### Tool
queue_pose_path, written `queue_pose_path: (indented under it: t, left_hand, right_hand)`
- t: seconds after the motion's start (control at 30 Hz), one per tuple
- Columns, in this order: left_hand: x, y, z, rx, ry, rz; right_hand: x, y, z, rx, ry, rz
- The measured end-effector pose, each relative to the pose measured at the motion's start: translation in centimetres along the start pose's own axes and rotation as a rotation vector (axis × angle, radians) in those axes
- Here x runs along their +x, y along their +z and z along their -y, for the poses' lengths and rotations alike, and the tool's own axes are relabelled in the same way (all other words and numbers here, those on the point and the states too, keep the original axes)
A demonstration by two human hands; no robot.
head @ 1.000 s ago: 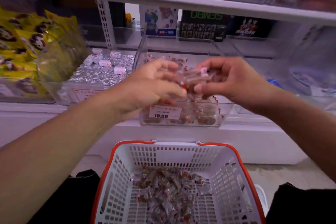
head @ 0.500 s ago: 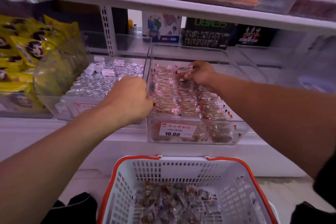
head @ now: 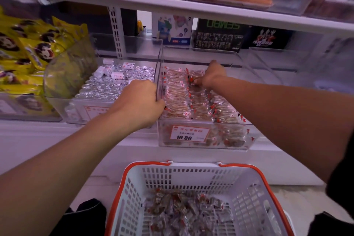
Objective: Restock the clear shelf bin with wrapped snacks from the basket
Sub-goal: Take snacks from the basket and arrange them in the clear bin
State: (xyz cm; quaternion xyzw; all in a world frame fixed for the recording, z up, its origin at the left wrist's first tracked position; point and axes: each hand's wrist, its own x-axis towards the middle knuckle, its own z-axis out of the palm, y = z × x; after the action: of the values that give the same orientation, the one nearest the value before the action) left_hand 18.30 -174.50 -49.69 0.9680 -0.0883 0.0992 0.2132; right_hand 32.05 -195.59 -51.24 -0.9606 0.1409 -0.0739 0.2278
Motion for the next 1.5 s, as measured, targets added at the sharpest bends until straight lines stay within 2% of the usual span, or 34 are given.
queue_pose_path:
  t: [0.1,0.23,0.33,0.37,0.4,0.47,0.57,0.6,0.67,0.73,0.8,0.83,0.9,0.97,1.03,1.1,1.17,1.23,1.3,1.43,1.5]
  left_hand:
    - [-0.2,0.3,0.2,0.012,-0.002,-0.076]
    - [-0.5,-0.3,-0.1,-0.025,-0.003,-0.282]
    - [-1.1,-1.7,-0.9,-0.172,0.225,-0.441]
    - [-1.6,-2.2,-1.3,-0.199,0.332,-0.428]
    - [-2.1,-2.5,-1.6,-0.217,0.437,-0.356]
    - [-3.4,-2.4,-2.0,-0.22,0.593,-0.1]
    - [-4.5,0.3,-2.3,-0.117,0.628,0.268]
    - [-4.7,1.7,-2.5,-0.058,0.598,0.393]
    - [-6.0,5.4,-2.6,0.063,0.473,0.693]
    - [-7.9,9.7,-1.4,0.181,0.282,0.973]
    - [-10.4,13.0,0.4,0.244,0.02,1.17]
    - [-11.6,14.5,1.5,0.284,-0.081,1.221]
    - [-13.7,17.6,3.6,0.373,-0.156,1.225]
    - [-15.5,21.4,5.7,0.367,-0.24,1.175]
    - [-17.8,25.5,7.2,0.175,-0.451,1.136]
    - [-19.8,29.2,7.8,-0.072,-0.749,1.07]
    - [-21.2,32.3,8.1,-0.268,-0.934,0.95]
    - [-21.6,34.7,8.4,-0.39,-0.956,0.764]
    - [-20.9,36.3,8.5,-0.453,-0.934,0.639]
    - [-19.9,37.9,8.3,-0.564,-0.941,0.541]
    - [-20.2,38.1,7.8,-0.564,-0.939,0.593]
  right_hand:
    - [0.2,-1.4,-0.1,0.02,-0.018,-0.005]
    - [-0.1,-2.0,-0.3,0.016,-0.066,-0.008]
    - [-1.3,-2.3,-0.4,0.046,-0.15,-0.047]
    - [-2.1,-2.7,-0.4,0.096,-0.178,-0.056]
    - [-3.1,-3.1,-0.4,0.141,-0.224,-0.079]
    - [-5.9,-4.5,-0.6,0.181,-0.373,-0.173]
    - [-11.6,-6.7,-2.3,0.279,-0.564,-0.376]
    - [-13.7,-7.1,-3.1,0.339,-0.633,-0.384]
    - [-17.2,-6.2,-5.2,0.431,-0.766,-0.197]
    - [-19.4,-1.9,-7.6,0.341,-0.764,0.138]
    - [-21.0,4.4,-10.4,0.054,-0.665,0.509]
    - [-22.1,7.8,-12.5,-0.109,-0.57,0.666]
    - [-24.7,13.7,-18.2,-0.33,-0.33,0.885]
    - [-27.4,17.8,-24.3,-0.386,-0.107,1.015]
    - [-29.6,20.4,-28.8,-0.257,0.187,1.014]
    - [-30.5,22.0,-31.0,-0.07,0.473,0.921]
    - [-30.3,23.6,-31.3,0.128,0.599,0.822]
    - [-29.7,25.3,-30.3,0.317,0.592,0.74]
    - [-29.3,27.0,-28.5,0.359,0.486,0.72]
    - [-29.0,29.5,-25.8,0.234,0.32,0.701]
    - [-28.6,29.8,-25.3,0.192,0.238,0.637]
